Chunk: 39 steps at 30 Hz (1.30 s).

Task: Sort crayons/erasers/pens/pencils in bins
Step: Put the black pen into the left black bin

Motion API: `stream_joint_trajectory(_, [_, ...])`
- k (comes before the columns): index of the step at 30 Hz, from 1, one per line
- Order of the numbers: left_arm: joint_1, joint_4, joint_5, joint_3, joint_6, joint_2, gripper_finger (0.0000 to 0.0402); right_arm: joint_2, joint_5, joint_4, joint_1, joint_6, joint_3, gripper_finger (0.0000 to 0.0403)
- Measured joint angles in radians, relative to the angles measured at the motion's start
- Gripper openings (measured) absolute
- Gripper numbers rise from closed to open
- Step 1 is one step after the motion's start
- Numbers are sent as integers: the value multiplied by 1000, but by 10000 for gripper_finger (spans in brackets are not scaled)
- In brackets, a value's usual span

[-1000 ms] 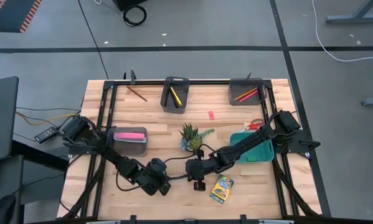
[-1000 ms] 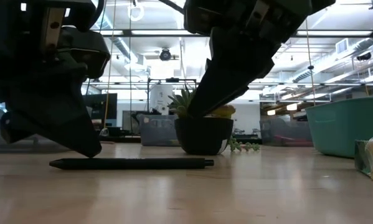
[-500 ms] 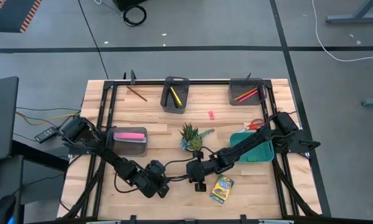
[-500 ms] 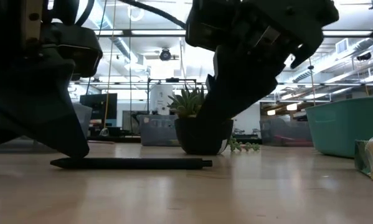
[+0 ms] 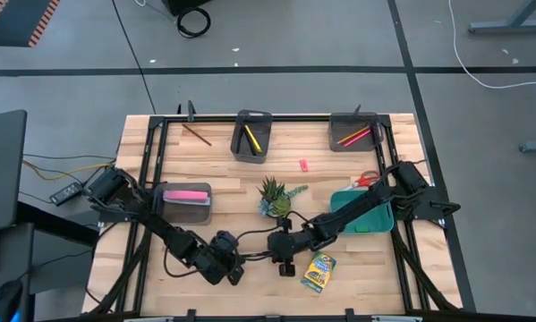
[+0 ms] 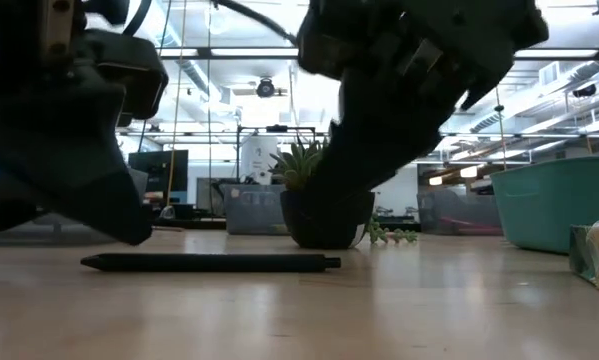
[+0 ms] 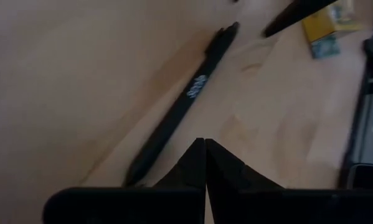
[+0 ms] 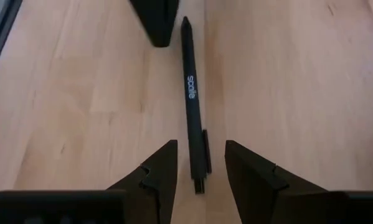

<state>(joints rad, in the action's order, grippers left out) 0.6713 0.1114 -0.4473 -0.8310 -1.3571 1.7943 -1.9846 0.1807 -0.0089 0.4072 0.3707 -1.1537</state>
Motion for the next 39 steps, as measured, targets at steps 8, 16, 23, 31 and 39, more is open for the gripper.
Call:
stream_joint_trajectory(8, [0,54,-16,0,-4,-2,19,-76,-20,44,2,37,-2,141])
stream_joint_trajectory(16, [-2,47,-64,0,-24,-2,7,-79,-12,40,6,48,-3,140])
stream_joint_trajectory(23, [-35,-51,-69,0,-27,-2,22,-81,5,27,33,15,-3,78])
stream_joint_trajectory(31, [-63,-113,77,0,8,-3,8,-104,-52,29,41,26,-5,46])
stream_joint_trajectory(39, [-14,-139,157,0,8,-43,20,-25,-60,-53,36,19,2,42])
